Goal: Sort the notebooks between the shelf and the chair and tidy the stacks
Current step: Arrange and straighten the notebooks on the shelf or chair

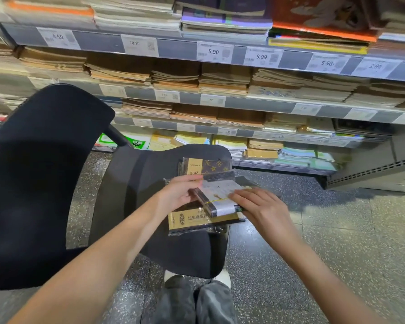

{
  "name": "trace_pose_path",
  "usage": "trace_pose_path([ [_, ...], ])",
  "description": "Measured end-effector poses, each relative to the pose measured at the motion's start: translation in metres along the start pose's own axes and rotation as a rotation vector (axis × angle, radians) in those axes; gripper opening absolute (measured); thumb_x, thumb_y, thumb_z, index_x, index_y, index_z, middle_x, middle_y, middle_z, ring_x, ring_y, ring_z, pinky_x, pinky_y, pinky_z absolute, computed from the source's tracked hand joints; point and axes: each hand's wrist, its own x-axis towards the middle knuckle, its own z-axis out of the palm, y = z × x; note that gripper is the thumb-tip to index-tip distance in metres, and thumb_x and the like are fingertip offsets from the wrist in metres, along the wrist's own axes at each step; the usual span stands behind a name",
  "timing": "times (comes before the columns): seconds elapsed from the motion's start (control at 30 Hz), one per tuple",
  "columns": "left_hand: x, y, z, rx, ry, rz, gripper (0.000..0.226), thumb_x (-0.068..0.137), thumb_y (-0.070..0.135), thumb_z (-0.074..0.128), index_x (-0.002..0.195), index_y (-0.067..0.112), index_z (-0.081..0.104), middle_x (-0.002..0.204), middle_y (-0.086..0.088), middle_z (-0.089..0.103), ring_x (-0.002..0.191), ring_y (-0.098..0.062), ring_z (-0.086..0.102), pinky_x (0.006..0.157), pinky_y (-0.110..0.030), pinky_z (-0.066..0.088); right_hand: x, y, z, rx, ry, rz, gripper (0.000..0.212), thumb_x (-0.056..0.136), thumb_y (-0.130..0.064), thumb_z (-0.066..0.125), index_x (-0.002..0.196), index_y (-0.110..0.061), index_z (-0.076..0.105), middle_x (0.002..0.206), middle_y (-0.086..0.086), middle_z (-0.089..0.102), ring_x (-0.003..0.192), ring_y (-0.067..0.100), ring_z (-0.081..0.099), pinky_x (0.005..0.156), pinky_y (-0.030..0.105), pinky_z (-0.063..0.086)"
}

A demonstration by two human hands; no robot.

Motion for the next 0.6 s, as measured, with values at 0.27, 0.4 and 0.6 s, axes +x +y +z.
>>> trace_pose_path([
  [0.27,-0.062,-0.003,-0.038,0.697,0.048,0.455,0.031,0.098,0.030,0.037,0.121,0.029,0.059,0.130,0.017,0.046,0.124,0.001,0.038,0.105,-0.022,0.027,0.066,-0.024,0.000,0.044,-0.045,-0.025,0.034,0.064,-0.014,0.083,0.096,-0.016,0.072,0.083,0.000,0.072,0.074,0.020,0.068,0.068,0.032,0.052],
  [0.4,-0.095,0.011,-0.047,0.606,0.106,0.600,0.028,0.083,0.021,0.065,0.106,0.037,0.065,0.113,0.014,0.064,0.107,0.001,0.056,0.089,-0.010,0.040,0.095,-0.031,0.005,0.044,-0.145,-0.083,0.032,0.063,-0.015,0.084,0.093,-0.018,0.072,0.080,0.000,0.072,0.073,0.022,0.067,0.067,0.033,0.052],
  [0.6,-0.099,0.038,-0.047,1.179,0.309,0.665,0.036,0.087,0.030,0.061,0.124,0.030,0.059,0.120,0.008,0.063,0.108,-0.013,0.058,0.089,-0.029,0.045,0.129,-0.054,0.018,0.024,-0.290,-0.116,0.030,0.080,-0.018,0.071,0.109,-0.016,0.067,0.095,0.007,0.071,0.089,0.028,0.065,0.078,0.037,0.048],
])
